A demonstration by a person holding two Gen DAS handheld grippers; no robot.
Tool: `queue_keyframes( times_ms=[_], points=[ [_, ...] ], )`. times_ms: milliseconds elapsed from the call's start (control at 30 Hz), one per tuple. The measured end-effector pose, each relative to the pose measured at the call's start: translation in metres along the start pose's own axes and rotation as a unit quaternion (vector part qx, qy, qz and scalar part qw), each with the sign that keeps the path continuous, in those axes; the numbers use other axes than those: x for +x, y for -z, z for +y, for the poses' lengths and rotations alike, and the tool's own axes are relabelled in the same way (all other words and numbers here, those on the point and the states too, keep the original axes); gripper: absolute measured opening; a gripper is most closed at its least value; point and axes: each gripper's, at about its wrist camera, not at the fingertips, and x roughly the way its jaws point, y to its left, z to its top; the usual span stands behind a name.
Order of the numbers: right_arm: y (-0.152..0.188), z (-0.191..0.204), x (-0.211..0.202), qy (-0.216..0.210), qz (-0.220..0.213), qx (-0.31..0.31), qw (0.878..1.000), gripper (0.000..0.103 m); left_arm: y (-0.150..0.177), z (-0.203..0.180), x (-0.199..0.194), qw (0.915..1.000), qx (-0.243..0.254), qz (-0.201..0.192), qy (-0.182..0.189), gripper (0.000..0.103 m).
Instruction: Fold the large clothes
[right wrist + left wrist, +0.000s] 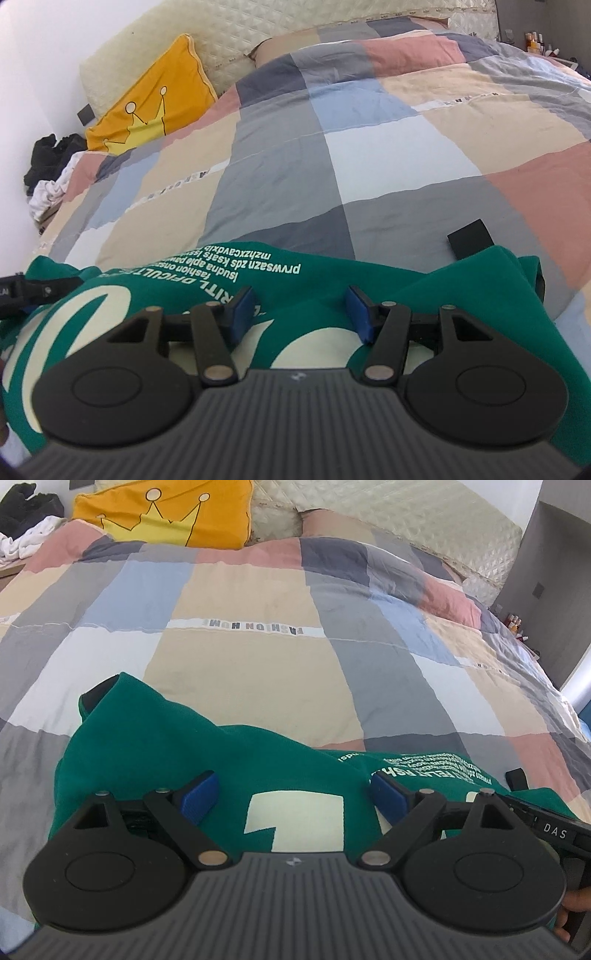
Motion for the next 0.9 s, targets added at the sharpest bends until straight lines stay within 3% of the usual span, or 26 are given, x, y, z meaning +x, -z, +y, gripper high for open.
queue_keyframes(
  times_ms=[233, 533, 700, 900],
  points=[
    [0.002, 0.005, -0.024, 0.004, -0.037, 0.013, 0.999, 0.056, 0.007, -0.009, -0.027, 0.9995, -0.006, -0.028, -0.015, 0.092],
    [0.019, 0.015, -0.101, -0.009, -0.097, 0.058, 0.994, 0.060, 0.038, -0.010, -0.115, 0.9966, -0.027, -0.077, 0.013, 0.092],
    [0.036, 0.024, -0.132, -0.038, -0.105, 0.072, 0.991, 0.060, 0.066, -0.002, -0.148, 0.9913, -0.092, -0.080, 0.051, 0.092],
    [0.063, 0.023, -0.150, -0.090, -0.071, 0.133, 0.985, 0.062, 0.098, 0.014, -0.164, 0.9831, -0.159, -0.049, 0.076, 0.093]
  ],
)
